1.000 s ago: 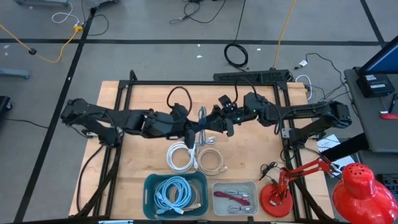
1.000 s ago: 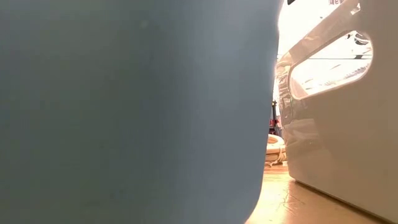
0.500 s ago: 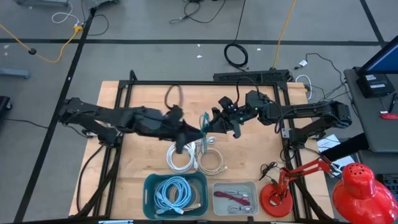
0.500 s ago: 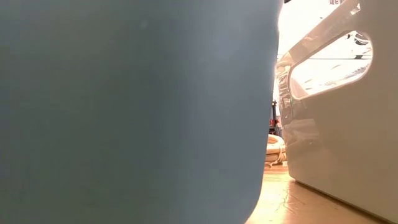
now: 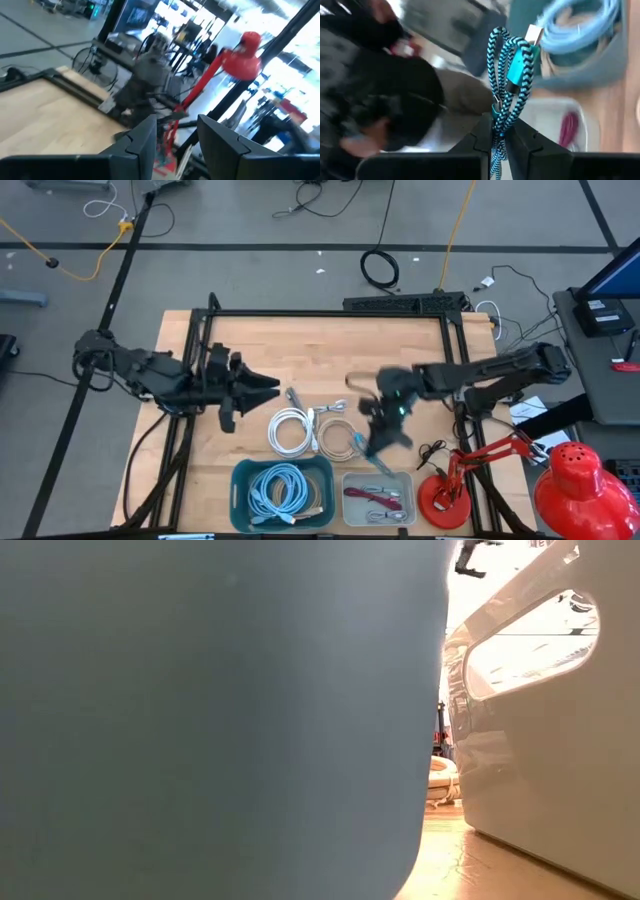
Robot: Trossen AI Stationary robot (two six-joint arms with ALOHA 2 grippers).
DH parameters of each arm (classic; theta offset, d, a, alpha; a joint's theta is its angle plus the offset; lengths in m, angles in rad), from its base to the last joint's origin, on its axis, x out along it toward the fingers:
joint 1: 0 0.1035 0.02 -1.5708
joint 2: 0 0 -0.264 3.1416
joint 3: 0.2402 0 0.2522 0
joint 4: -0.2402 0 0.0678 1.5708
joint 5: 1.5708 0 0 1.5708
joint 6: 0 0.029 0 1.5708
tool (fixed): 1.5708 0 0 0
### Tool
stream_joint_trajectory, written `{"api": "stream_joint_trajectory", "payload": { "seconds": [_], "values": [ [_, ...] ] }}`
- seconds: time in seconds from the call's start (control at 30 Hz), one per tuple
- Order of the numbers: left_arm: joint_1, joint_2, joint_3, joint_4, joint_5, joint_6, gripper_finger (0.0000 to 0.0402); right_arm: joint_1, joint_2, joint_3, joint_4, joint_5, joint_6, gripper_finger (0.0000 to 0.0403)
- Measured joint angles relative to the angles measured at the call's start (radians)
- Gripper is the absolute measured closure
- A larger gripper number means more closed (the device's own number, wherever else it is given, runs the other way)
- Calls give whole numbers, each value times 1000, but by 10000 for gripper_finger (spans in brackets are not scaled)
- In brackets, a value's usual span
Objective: Pick & Place USB Port
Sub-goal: Put the small dark blue charger cable into the grey bin, then put small the grey charger cable into the grey bin
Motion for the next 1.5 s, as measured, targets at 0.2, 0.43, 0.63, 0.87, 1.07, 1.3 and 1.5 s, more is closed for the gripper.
{"api": "stream_joint_trajectory", "payload": {
  "seconds": [0.2, 0.43, 0.63, 0.87, 1.07, 1.3, 1.5],
  "values": [
    [-33, 3, -1, -131, 3, -58, 257, 210, 46, 0, -94, 339, 44, 384],
    [-109, 27, -2, -203, -6, -132, 257, 382, 176, -1, -183, 475, 49, 384],
    [-170, 30, -1, -199, -31, -163, 256, 415, 264, -1, -161, 475, 42, 384],
    [-231, 30, -1, -208, -126, -187, 256, 420, 283, 0, -122, 423, 20, 294],
    [-263, 30, -1, -234, -204, -221, 256, 404, 264, 1, -82, 421, 39, 205],
    [-249, 30, -1, -342, -412, -365, 257, 237, 160, 6, 155, 523, 47, 172],
    [-144, 48, -10, -451, -361, -442, 257, 80, 102, 7, 537, 635, -84, 184]
  ]
}}
